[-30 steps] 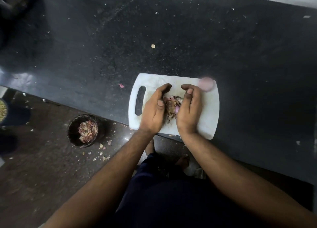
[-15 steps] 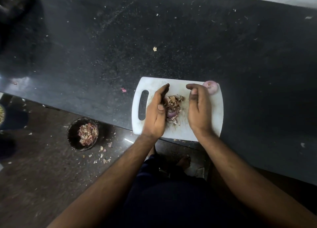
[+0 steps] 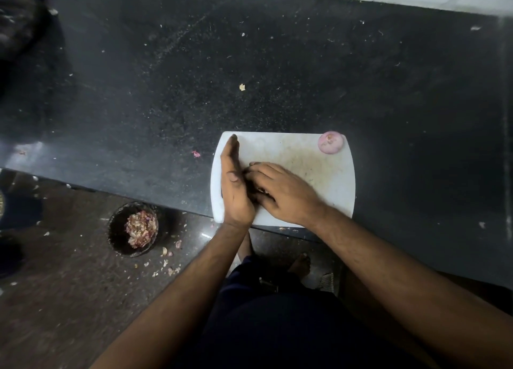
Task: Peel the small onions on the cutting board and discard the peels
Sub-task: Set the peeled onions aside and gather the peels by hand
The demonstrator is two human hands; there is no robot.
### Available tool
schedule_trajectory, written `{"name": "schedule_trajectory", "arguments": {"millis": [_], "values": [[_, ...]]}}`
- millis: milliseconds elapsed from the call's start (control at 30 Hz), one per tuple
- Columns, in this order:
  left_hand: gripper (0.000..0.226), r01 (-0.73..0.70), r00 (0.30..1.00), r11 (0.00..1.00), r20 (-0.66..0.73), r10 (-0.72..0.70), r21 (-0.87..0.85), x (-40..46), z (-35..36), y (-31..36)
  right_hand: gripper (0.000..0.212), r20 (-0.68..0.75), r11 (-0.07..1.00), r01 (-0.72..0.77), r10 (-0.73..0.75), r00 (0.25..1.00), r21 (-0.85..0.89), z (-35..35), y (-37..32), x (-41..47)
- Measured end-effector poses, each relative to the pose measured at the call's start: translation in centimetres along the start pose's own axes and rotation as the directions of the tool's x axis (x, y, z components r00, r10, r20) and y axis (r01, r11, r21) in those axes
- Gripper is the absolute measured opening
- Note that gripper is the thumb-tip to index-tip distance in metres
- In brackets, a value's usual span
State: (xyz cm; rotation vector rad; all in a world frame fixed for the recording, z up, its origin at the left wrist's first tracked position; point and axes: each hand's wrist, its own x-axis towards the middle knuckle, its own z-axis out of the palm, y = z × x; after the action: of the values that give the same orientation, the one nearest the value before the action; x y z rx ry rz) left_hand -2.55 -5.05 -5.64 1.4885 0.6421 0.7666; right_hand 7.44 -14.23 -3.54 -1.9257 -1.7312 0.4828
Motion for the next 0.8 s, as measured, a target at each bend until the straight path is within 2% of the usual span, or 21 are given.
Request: {"name": "schedule_trajectory", "arguments": {"millis": [100,233,300,400,500,600,700,800], "values": [[0.107,0.004,1.0,1.0,-0.015,-0.004,-0.007,0.1,-0.1,0.2,0.023,0.049,0.992,0.116,-0.113,0.992,-0.042,-0.6,0.5,-0.8],[0.109,0.024,0.999,0.998,0.036,-0.026,0.065,0.3,-0.1,0.0,0.027,0.113,0.967,0.229,-0.217,0.97,-0.111,-1.6,2.2,-2.3],[0.108,-0.023,0.997,0.993,0.073,0.014,0.117,0.1,0.0,0.2,0.022,0.087,0.974,0.173,-0.162,0.983,-0.143,-2.3,3.1,-2.9],[0.109,-0.057,0.993,0.978,0.114,0.035,0.202,-0.2,0.3,0.6,0.018,-0.049,0.984,-0.001,-0.008,0.999,-0.179,-2.8,3.8,-4.0],[0.105,-0.067,0.991,0.963,0.132,0.034,0.26,-0.4,0.6,0.8,0.024,-0.197,0.966,-0.207,0.175,0.965,-0.157,-1.9,2.6,-5.9],[0.09,-0.058,0.99,0.921,0.144,0.002,0.385,-0.4,1.0,0.9,0.033,-0.233,0.938,-0.321,0.285,0.93,-0.132,-0.7,0.3,-7.6],[0.065,-0.106,0.979,0.788,0.203,-0.025,0.607,-0.1,1.6,0.7,0.025,-0.249,0.935,-0.332,0.295,0.923,-0.123,-0.4,0.0,-8.2],[0.062,-0.213,0.952,0.64,0.303,-0.033,0.739,0.1,1.9,0.6,0.015,-0.279,0.946,-0.286,0.236,0.931,-0.154,-0.2,0.6,-8.3]]}}
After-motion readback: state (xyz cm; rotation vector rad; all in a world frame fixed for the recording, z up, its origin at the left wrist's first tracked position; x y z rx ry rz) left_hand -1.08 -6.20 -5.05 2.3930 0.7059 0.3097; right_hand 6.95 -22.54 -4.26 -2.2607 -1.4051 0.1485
